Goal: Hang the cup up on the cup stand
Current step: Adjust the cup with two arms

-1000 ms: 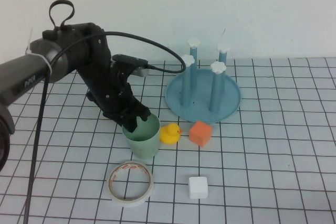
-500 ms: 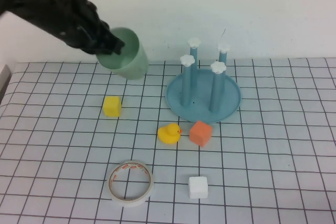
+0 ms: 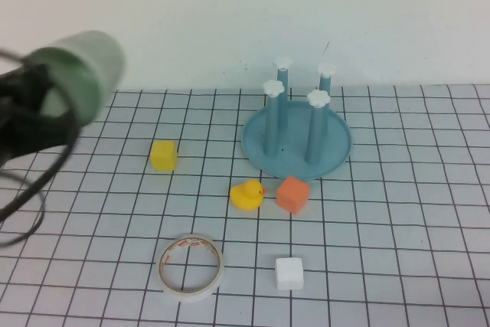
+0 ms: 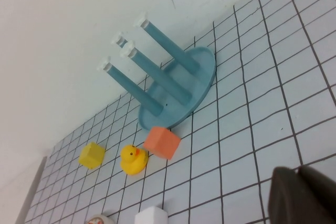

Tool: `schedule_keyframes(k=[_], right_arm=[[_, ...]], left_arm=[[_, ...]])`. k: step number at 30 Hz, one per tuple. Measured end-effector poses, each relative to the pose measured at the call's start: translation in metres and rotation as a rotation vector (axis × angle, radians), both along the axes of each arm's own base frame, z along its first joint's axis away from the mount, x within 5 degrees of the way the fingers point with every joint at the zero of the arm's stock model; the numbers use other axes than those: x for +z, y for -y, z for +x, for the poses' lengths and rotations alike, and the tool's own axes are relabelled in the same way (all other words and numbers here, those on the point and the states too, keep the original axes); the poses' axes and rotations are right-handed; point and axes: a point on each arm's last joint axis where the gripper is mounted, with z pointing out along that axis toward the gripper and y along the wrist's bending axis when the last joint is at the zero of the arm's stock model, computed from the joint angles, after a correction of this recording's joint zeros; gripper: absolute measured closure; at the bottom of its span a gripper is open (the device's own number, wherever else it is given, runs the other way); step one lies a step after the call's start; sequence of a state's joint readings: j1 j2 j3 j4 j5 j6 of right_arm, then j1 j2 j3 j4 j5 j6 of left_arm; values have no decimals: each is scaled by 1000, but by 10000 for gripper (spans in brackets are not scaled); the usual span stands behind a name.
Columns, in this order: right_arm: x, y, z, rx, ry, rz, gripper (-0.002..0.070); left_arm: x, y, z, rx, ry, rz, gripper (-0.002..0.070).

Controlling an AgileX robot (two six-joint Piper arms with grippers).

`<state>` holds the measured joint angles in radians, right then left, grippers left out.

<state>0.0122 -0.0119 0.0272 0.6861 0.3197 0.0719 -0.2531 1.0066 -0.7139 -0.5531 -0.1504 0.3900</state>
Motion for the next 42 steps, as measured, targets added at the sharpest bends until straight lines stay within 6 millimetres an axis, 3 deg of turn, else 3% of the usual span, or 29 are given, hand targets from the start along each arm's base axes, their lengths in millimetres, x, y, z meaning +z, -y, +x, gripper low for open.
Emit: schedule_keyframes(k=[4, 7, 15, 19, 25, 32, 37, 42], right_arm=[[0, 0, 0, 0, 1, 14, 665], [1, -1, 0, 4, -1, 57, 665], [9, -12, -2, 60, -36, 412, 665], [14, -19, -5, 134, -57, 567, 665], [22, -29, -11, 274, -34, 653, 665], [35, -33, -14, 363, 43, 548, 647], [66, -37, -2, 420, 59, 469, 493], [103, -45, 27, 533, 26, 407, 190]], left_arm=[[-26, -19, -19, 167, 89, -227, 669], [-37, -22, -23, 183, 125, -364, 669], [-24, -2, -14, -79, 438, -546, 669], [-43, 14, 4, -198, 391, -529, 669], [-74, 32, 24, -293, 250, -455, 669], [-75, 39, 28, -350, 237, -425, 669], [-64, 45, 31, -418, 266, -416, 670], [-55, 49, 33, -464, 294, -405, 670]])
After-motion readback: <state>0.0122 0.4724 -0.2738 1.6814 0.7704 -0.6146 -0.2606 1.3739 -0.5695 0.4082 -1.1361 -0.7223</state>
